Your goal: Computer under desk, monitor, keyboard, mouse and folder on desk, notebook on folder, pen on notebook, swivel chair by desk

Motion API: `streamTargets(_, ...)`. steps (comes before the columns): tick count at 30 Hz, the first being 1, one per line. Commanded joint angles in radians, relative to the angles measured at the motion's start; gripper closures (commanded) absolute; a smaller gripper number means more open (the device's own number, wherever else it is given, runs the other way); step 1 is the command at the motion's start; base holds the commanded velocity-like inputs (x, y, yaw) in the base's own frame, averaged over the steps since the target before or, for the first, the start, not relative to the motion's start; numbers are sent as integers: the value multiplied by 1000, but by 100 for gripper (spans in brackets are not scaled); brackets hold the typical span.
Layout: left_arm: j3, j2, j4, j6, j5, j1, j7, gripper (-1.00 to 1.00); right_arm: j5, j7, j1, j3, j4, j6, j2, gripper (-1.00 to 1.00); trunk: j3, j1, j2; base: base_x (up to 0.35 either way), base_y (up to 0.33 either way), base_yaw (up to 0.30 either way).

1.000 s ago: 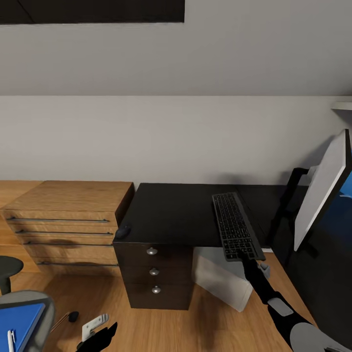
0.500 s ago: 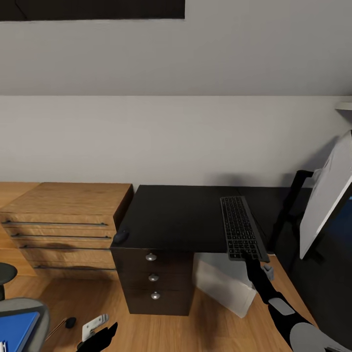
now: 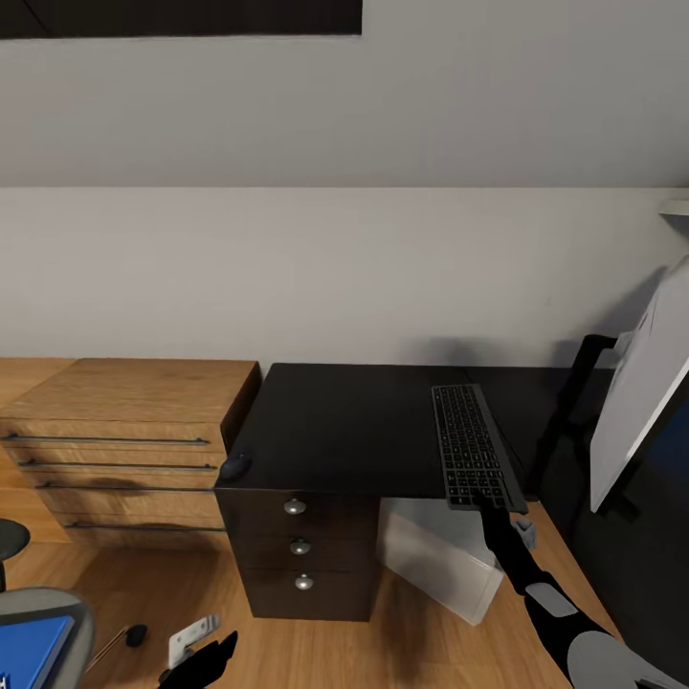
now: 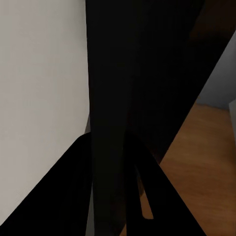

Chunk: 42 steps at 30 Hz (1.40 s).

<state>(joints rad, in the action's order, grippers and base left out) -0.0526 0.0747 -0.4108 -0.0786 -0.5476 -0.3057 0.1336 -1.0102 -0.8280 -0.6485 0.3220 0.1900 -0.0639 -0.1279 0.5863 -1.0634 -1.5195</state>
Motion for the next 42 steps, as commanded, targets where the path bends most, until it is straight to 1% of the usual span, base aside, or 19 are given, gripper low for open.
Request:
streamTargets(1,-6,0,1,-4,-10,-1,2,-100,-7,-5,0,-3,-3,-8,-1,100,1,0,0,2,0,0)
streamTargets(3,-6,-1,1,-4,-9,-1,2,-100,-7,-5,0,-3,-3,-8,-1,100,1,0,0,1,0,0)
streamTargets(13,-6,-3,1,-4,-10,-1,1,-100,-7,-5,0,-3,-3,-8,-1,100,32,-38,-70,0,0,0)
streamTargets(34,-5,-3,1,-4,-11,-1,2,-100,-5,-3,0,-3,-3,-8,-1,100,32,-38,-70,0,0,0)
streamTargets(35,-5,-3,1,-4,-11,-1,1,-100,-5,0,0,-3,-3,-8,-1,-100,32,-38,-70,0,0,0)
streamTargets(36,-5,-3,1,-4,-11,-1,2,-100,-5,10,0,-3,-3,-8,-1,-100,32,-38,-70,0,0,0)
streamTargets(42,-6,-3,1,-4,-11,-1,2,-100,-5,16,0,-2,-2,-8,-1,-100,32,-38,-70,0,0,0)
